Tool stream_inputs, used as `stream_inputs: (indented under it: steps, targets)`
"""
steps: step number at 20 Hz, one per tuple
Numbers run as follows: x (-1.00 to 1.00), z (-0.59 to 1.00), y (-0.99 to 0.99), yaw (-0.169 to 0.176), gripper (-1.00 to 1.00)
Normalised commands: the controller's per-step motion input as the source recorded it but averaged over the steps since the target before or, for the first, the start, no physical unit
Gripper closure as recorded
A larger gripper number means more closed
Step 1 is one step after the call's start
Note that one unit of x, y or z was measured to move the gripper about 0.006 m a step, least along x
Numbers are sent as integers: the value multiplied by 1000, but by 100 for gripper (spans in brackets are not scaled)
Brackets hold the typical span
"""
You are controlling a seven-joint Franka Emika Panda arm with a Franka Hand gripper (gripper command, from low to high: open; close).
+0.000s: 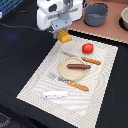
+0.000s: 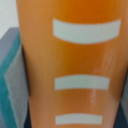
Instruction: Interact with the objects in diverse but meaningful ways.
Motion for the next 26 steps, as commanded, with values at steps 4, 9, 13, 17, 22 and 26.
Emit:
stream_inputs:
  steps: [4,9,13,17,22,26]
  targets:
    - [-141,0,-901,0,100]
    - [-128,0,-899,0,100]
    - [-109,0,-891,0,100]
    - [-87,0,-900,0,100]
    - [0,-9,-944,0,100]
    - [49,-329,-433,0,100]
